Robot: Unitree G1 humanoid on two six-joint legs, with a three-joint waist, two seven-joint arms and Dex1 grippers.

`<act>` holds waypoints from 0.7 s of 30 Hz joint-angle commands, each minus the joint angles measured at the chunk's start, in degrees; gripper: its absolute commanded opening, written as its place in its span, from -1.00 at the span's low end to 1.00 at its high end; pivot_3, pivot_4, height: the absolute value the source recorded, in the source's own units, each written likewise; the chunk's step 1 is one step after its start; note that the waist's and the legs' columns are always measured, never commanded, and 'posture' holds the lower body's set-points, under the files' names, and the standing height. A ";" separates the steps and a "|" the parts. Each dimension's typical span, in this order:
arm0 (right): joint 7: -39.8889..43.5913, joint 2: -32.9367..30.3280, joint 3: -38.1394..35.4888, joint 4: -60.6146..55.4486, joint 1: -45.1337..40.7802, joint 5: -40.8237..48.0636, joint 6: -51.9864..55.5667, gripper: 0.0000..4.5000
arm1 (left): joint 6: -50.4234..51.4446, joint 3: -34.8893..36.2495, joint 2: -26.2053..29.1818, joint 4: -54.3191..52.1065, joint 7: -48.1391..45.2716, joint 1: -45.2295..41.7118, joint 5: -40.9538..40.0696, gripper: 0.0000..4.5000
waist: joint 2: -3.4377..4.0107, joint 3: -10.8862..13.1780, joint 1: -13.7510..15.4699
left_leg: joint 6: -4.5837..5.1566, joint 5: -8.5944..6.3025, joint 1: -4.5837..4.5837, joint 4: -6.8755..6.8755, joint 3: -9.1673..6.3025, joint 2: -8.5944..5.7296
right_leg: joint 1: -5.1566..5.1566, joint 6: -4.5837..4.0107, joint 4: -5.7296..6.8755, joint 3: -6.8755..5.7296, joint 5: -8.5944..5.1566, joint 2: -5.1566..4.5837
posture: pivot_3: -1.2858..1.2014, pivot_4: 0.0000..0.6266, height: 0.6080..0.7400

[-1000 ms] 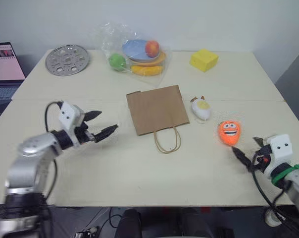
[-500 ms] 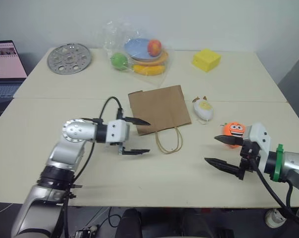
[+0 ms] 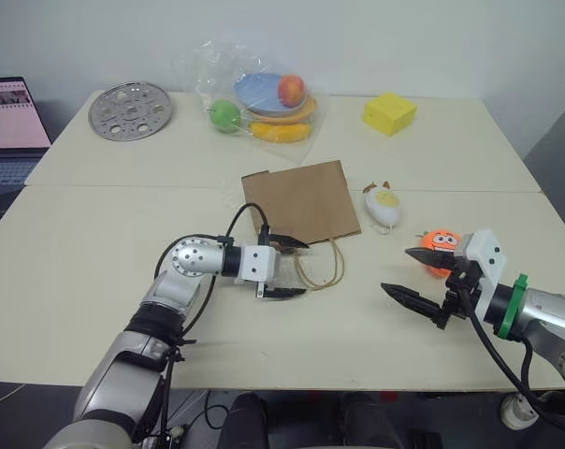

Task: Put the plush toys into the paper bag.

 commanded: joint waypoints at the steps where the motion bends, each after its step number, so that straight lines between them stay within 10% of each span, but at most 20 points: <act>1: -0.18 0.08 -1.43 -1.09 0.66 -0.78 -1.56 1.00 | -1.15 0.29 -0.21 0.11 0.71 -1.19 -0.39 1.00 | 0.00 0.00 0.00 | 0.00 0.00 0.00 0.00 0.00 0.00 | 0.00 0.00 0.00 0.00 0.00 0.00 | 0.03 -0.52 1.00; 21: -6.28 2.83 -1.98 -3.28 -2.10 3.32 3.51 1.00 | -1.57 -0.80 -2.67 2.02 2.75 -2.74 0.29 1.00 | 0.00 0.00 0.01 | 0.00 0.00 0.02 0.02 -0.04 0.00 | 0.04 0.00 0.03 -0.03 0.00 0.01 | 0.03 -0.52 1.00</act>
